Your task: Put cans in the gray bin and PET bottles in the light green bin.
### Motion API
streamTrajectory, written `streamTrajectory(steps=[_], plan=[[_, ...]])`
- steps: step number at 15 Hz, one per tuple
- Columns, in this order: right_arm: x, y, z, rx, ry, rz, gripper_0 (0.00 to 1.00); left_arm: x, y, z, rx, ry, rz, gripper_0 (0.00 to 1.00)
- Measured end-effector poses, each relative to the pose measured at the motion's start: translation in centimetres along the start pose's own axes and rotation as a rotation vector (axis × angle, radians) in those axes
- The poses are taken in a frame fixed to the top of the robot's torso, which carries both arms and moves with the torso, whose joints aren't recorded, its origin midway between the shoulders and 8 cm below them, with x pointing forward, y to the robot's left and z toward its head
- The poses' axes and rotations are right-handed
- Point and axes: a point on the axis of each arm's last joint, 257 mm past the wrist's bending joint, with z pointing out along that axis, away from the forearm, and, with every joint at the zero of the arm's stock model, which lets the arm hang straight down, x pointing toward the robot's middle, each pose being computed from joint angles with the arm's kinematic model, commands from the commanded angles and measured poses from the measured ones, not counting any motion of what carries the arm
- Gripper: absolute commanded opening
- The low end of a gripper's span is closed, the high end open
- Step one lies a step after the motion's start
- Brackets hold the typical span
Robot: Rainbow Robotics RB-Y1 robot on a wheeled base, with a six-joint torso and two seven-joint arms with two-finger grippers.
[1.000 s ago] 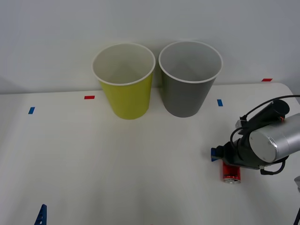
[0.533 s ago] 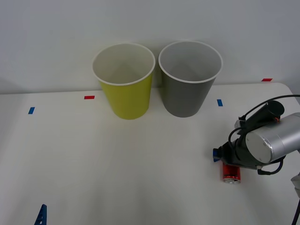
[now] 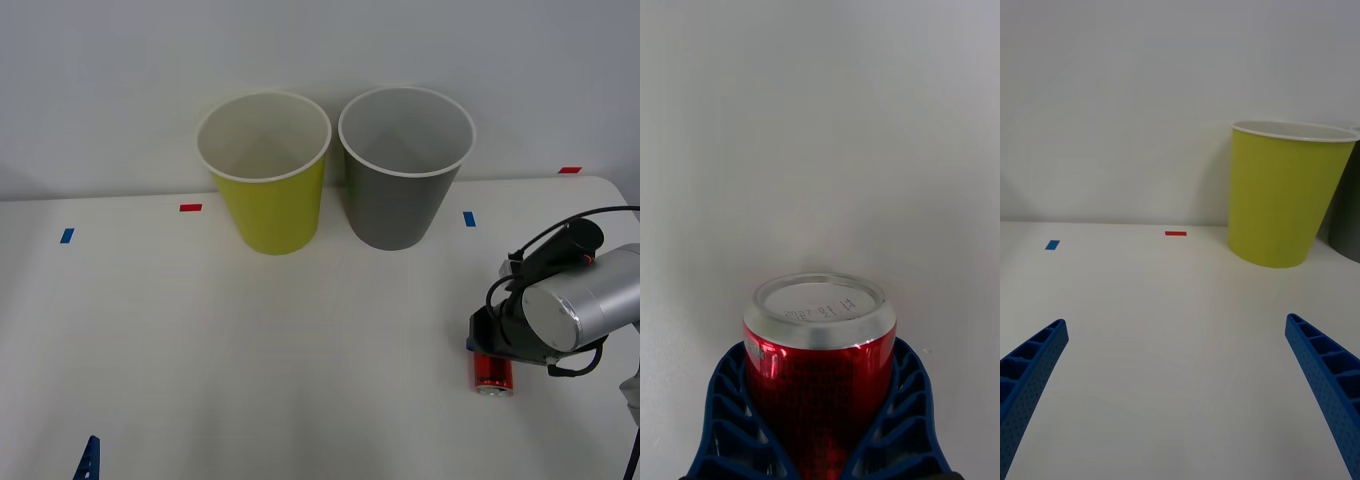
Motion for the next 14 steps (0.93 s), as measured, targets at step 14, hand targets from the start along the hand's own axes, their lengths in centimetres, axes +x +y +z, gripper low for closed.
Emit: streamTrajectory(steps=[14], plan=[[-2.4,1.3,-4.4,-0.08,-0.242,-0.244,0.0,0.0,0.0,0.0,0.0,0.0,0.0,1.0]])
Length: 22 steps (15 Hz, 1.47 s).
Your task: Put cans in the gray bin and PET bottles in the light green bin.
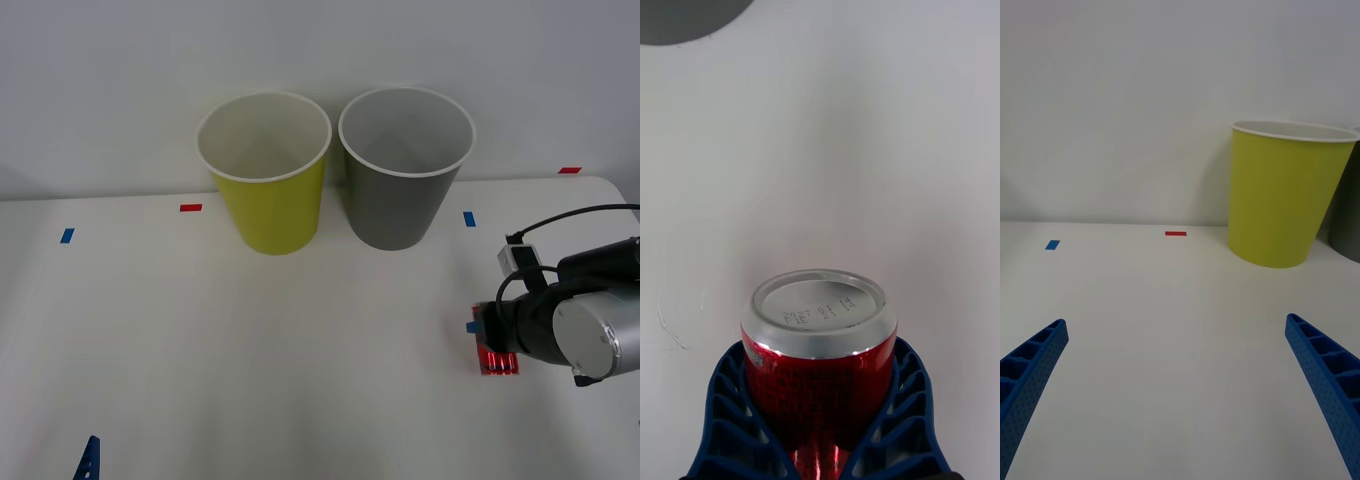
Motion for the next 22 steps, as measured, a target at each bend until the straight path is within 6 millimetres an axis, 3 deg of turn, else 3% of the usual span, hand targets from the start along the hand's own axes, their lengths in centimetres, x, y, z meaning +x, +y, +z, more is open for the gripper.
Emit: streamTrajectory(steps=[9,12,17,22], plan=[[-4.3,0.4,-5.0,0.001,-0.206,-0.161,0.0,0.0,0.0,0.0,0.0,0.0,0.0,1.0],[-5.3,-0.4,-6.4,0.024,-0.252,-0.188,0.0,0.0,0.0,0.0,0.0,0.0,0.0,1.0],[-10.8,1.8,-12.6,0.019,-0.481,-0.111,0.0,0.0,0.0,0.0,0.0,0.0,0.0,1.0],[-15.8,3.4,-17.2,-0.005,-0.655,-0.073,0.0,0.0,0.0,0.0,0.0,0.0,0.0,1.0]])
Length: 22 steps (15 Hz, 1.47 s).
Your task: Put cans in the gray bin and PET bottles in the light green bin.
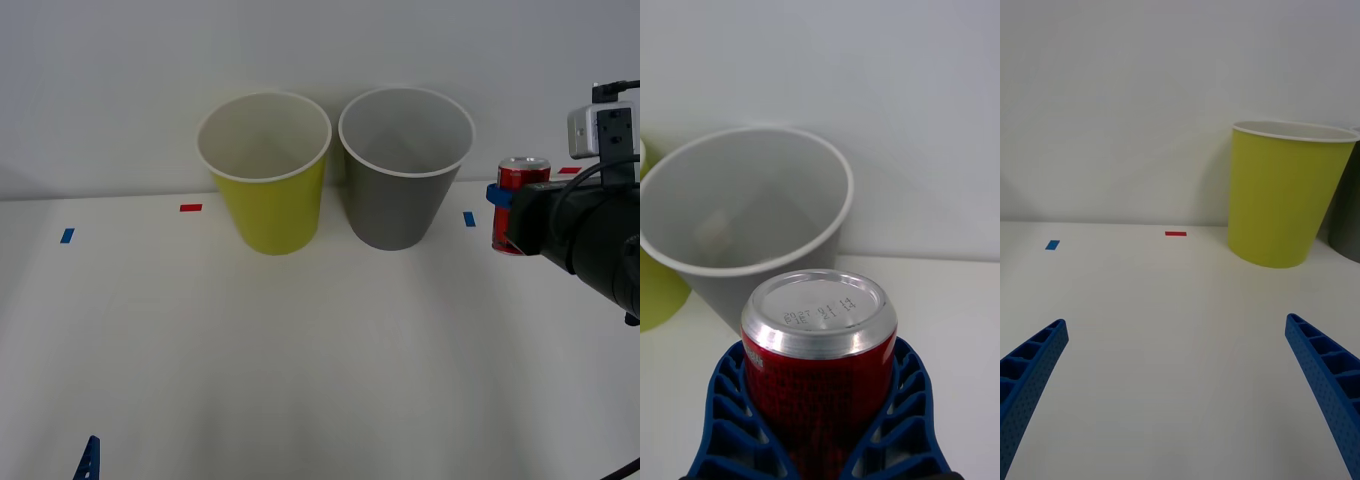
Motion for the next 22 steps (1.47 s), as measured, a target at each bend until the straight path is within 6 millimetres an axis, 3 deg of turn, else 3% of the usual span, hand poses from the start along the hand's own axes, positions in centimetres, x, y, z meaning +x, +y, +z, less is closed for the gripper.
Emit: streamTrajectory(steps=[6,10,16,22], plan=[[-7.7,3.5,-1.1,-0.045,-0.189,-0.072,0.0,0.0,0.0,0.0,0.0,0.0,0.0,1.0],[-11.5,4.1,-1.3,-0.05,-0.255,-0.026,0.0,0.0,0.0,0.0,0.0,0.0,0.0,1.0],[-15.0,3.5,3.0,-0.029,-0.338,-0.038,0.0,0.0,0.0,0.0,0.0,0.0,0.0,1.0],[-16.0,4.2,6.9,-0.053,-0.404,-0.063,0.0,0.0,0.0,0.0,0.0,0.0,0.0,1.0]])
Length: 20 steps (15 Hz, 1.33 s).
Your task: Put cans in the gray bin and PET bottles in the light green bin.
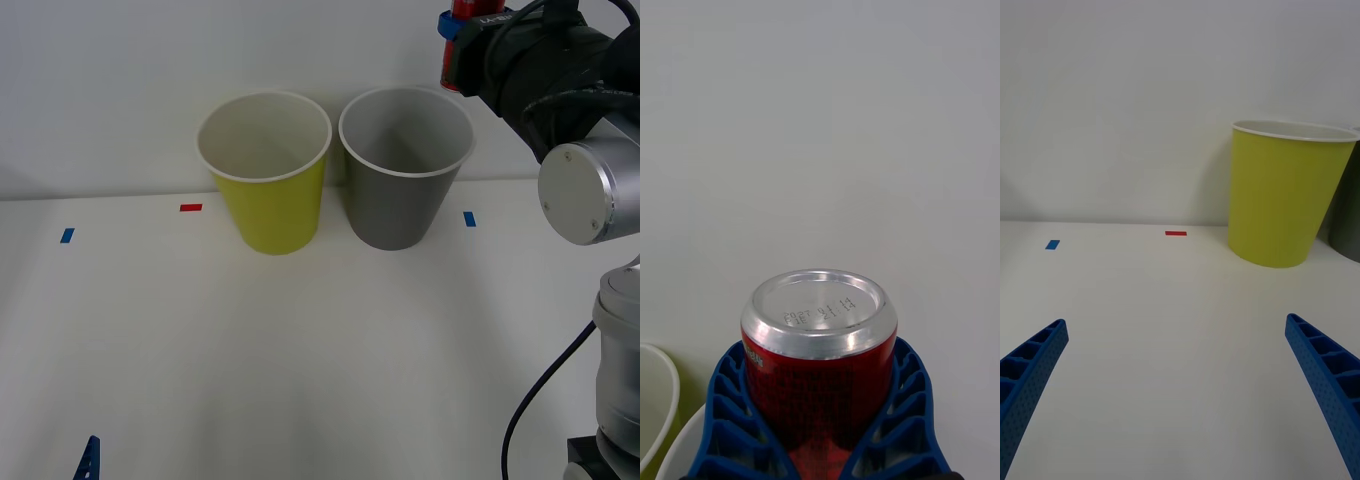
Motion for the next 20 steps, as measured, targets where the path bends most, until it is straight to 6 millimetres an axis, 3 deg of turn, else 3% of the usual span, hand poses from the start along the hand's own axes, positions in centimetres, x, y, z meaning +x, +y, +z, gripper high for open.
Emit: streamTrajectory(steps=[8,17,18,19,20], plan=[[1.6,0.0,3.5,-0.03,-0.078,0.026,0.0,0.0,0.0,0.0,0.0,0.0,0.0,1.0],[2.4,0.2,4.6,-0.038,-0.078,0.03,0.0,0.0,0.0,0.0,0.0,0.0,0.0,1.0],[2.5,0.2,4.6,-0.038,-0.079,0.031,0.46,0.0,0.0,0.0,0.0,0.0,0.0,1.0],[2.4,0.3,4.6,-0.04,-0.08,0.033,1.0,0.0,0.0,0.0,0.0,0.0,0.0,1.0],[2.4,0.4,4.6,-0.042,-0.081,0.035,1.0,0.0,0.0,0.0,0.0,0.0,0.0,1.0]])
